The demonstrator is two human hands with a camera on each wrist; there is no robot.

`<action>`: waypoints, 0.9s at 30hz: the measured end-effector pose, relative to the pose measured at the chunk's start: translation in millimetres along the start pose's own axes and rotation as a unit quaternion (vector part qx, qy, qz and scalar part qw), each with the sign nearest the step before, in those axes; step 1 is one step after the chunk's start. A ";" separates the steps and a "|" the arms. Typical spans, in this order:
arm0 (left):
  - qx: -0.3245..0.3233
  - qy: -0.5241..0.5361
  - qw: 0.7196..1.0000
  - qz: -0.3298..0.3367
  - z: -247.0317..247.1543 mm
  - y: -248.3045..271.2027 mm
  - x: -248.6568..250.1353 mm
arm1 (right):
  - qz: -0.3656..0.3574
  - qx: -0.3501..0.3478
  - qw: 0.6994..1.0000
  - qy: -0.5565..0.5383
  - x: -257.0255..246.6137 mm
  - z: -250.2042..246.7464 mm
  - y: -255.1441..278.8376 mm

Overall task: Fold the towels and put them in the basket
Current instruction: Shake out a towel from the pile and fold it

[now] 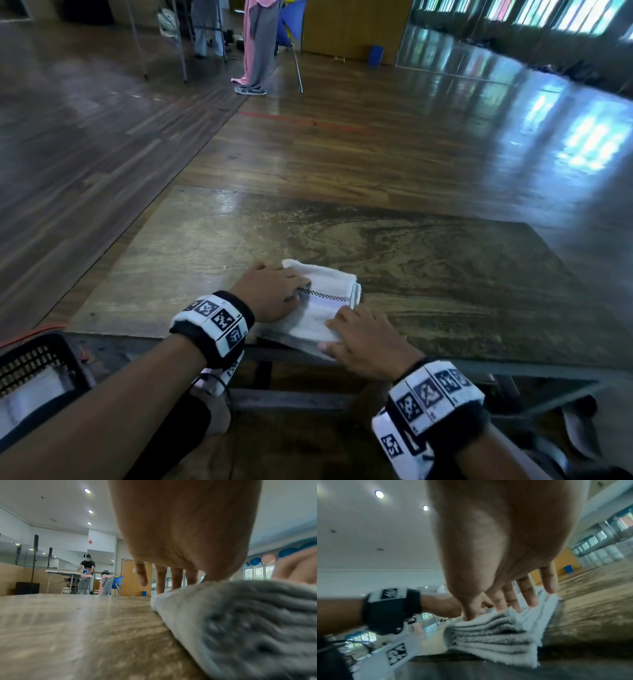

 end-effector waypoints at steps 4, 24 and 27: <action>-0.016 -0.057 0.997 -0.057 -13.9 1.5 -3.7 | 0.068 0.074 0.995 0.019 28.3 -12.6 -31.0; 0.010 0.179 0.983 -0.043 2.8 -14.6 -22.9 | 0.048 0.034 0.963 -0.263 74.2 -11.3 -81.1; 0.010 0.202 0.979 -0.029 2.8 -15.5 -27.8 | 0.066 0.036 0.962 -0.261 75.9 -8.9 -78.3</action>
Point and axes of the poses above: each hand's wrist, its own y-axis away from the middle knuckle, its own z-axis out of the palm, x = y × z, the point moved 7 cm from there along -y, towards the middle knuckle, and after that the axes turned 13 degrees about z, right-handed, at the moved point
